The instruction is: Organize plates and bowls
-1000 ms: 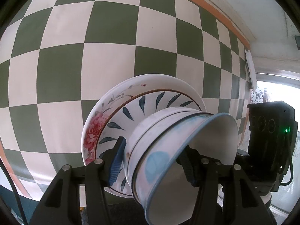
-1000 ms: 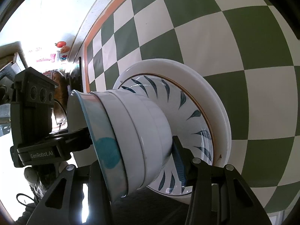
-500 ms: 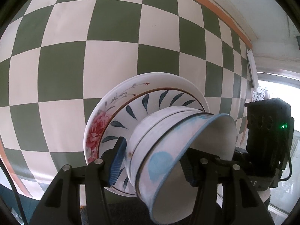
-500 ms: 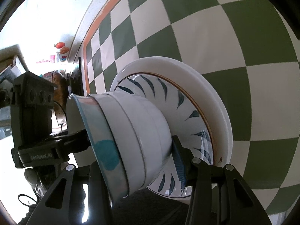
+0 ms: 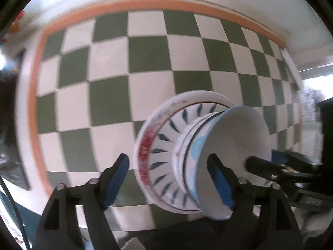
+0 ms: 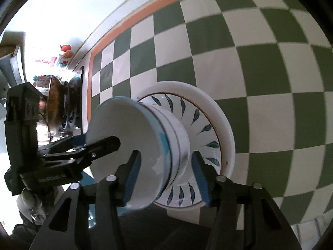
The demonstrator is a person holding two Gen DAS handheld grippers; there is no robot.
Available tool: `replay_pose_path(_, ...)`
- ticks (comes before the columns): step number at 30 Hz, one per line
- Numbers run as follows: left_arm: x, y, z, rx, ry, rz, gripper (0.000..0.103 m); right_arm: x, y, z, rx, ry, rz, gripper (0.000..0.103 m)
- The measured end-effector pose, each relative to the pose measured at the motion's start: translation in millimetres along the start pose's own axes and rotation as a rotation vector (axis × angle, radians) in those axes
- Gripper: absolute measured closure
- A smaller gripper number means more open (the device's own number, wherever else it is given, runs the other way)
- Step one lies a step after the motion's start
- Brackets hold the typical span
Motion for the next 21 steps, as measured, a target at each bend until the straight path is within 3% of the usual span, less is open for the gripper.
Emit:
replay_pose_path(2,-3,-3,7,0.026,0.007,0.010,0.010,-9,-4,8,0.016,-0.033,0.030,0.036)
replay_pose_path(4,-6,-5,16,0.063,0.020,0.014,0.007,-16,-9,16,0.032,-0.065,0.051,0.019)
replay_pose_path(6,-9,-6,25,0.100,0.043,0.020,0.007,-20,-13,22,0.052,-0.106,0.068,0.014)
replay_pose_path(8,-12,-9,35,0.133,0.037,0.032,0.007,-23,-18,31,0.079,-0.178,0.086,0.012)
replay_pose_path(12,-9,-14,49,0.163,0.034,0.046,0.007,-27,-27,47,0.144,-0.238,0.086,0.009)
replay_pose_path(21,-8,-32,89,0.299,0.018,0.073,0.000,-49,-51,82,0.280,-0.305,0.127,0.005)
Point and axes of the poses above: each gripper's, at about its wrist camera, not at the fingertips, and z roughly against the way its jaws point, x to its right, y to its top, the point moved 7 cm from there along -z, roughly the way its jaws point, and after that the axes turned 15 degrees about y, right-handed, at the moved point
